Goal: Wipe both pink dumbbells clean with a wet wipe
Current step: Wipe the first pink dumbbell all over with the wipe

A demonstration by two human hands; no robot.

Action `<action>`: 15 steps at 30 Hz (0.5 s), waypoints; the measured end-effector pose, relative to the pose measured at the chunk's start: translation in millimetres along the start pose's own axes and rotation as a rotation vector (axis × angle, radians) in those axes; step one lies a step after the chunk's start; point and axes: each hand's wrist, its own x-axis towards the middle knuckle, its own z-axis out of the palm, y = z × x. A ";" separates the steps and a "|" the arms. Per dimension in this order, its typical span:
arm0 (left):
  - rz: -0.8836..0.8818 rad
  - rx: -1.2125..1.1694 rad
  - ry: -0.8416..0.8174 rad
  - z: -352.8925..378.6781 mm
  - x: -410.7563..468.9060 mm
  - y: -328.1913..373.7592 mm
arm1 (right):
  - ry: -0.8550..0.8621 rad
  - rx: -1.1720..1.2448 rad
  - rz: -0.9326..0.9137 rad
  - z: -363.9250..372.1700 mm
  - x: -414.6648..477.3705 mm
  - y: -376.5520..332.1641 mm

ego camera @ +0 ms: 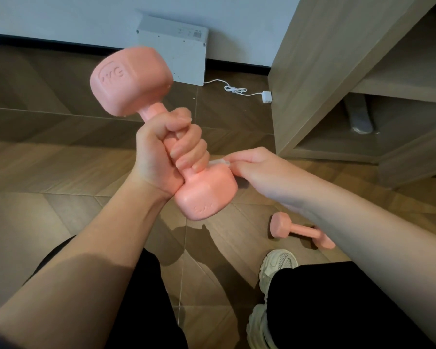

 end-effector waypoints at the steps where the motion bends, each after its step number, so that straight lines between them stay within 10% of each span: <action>1: 0.026 0.018 0.101 0.7 0.7 1.0 | 0.056 -0.038 -0.043 -0.1 -1.6 0.9; 6: 0.144 0.064 0.531 6.9 0.6 1.7 | 0.223 -0.297 -0.254 10.0 -17.7 -3.2; 15: 0.167 0.068 0.677 14.1 -3.5 2.4 | 0.268 -0.411 -0.373 20.5 -21.4 -0.8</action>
